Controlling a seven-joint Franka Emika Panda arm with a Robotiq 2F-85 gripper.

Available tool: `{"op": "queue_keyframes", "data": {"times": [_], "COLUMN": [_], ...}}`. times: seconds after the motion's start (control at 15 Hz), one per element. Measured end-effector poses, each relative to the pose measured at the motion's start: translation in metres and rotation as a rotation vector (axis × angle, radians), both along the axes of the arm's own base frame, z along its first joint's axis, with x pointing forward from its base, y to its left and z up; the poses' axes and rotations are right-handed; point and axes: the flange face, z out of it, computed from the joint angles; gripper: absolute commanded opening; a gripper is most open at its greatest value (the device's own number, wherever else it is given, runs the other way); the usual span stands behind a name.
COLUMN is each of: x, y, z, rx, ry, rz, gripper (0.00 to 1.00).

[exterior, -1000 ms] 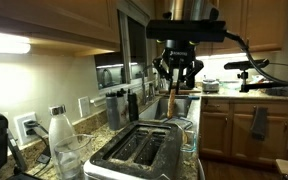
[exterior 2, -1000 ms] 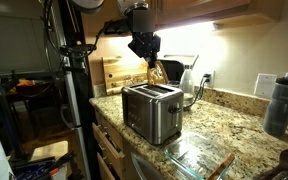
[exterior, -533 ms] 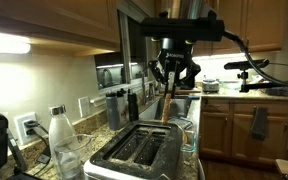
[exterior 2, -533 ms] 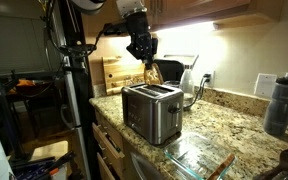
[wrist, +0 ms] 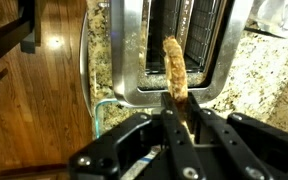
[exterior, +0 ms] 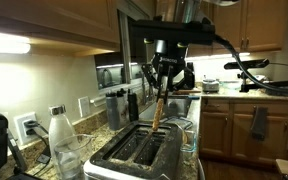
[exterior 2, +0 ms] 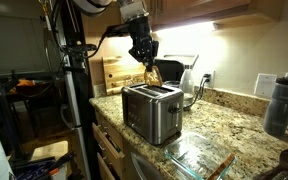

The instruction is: Put the slices of bread from the glass bowl in the toaster

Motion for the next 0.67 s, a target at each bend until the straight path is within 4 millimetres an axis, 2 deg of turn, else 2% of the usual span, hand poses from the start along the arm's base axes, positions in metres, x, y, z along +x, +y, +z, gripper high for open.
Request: {"op": "queue_keyframes", "data": {"times": [0.67], "x": [0.009], "y": [-0.001], "z": [-0.021], "rx": [0.096], "ry": [0.051], "rz": [0.026], "gripper": [0.1]}}
